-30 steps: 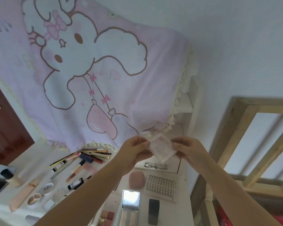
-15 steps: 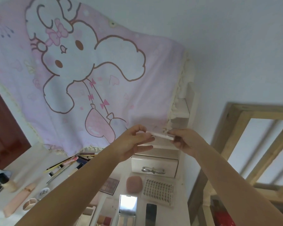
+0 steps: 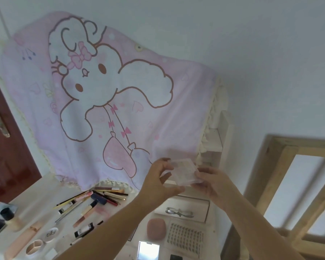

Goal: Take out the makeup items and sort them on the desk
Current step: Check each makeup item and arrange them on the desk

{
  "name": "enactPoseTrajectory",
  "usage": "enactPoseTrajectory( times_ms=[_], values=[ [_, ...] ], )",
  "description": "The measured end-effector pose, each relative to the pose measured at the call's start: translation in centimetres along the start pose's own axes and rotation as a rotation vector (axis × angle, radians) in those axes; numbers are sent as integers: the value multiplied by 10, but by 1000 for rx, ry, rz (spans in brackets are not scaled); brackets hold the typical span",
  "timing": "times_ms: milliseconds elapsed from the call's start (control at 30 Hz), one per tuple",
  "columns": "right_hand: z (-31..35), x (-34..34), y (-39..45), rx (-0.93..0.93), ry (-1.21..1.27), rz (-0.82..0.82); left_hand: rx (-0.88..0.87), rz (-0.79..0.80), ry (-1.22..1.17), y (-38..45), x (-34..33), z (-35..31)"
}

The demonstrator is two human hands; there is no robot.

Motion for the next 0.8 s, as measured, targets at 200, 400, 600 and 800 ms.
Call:
enactPoseTrajectory(
  times_ms=[200, 400, 600, 800],
  values=[
    [18, 17, 4, -41, -191, 52, 301, 11, -210, -2, 6, 0],
    [19, 9, -2, -109, -796, 255, 633, 260, -146, -6, -11, 7],
    [11, 7, -5, -85, -816, 309, 694, 315, -69, -12, -22, 14],
    [17, 18, -7, 147, -827, 192, 707, -28, -335, -9, -10, 22]
  ],
)
Point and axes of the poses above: each hand's wrist, its own y-axis towards the middle knuckle, its own x-axis out of the back of the hand, z = x × y, the point moved 4 cm from there along y, towards the middle knuckle, and after that the axes turned 2 degrees about -z, right-handed, at the moved point
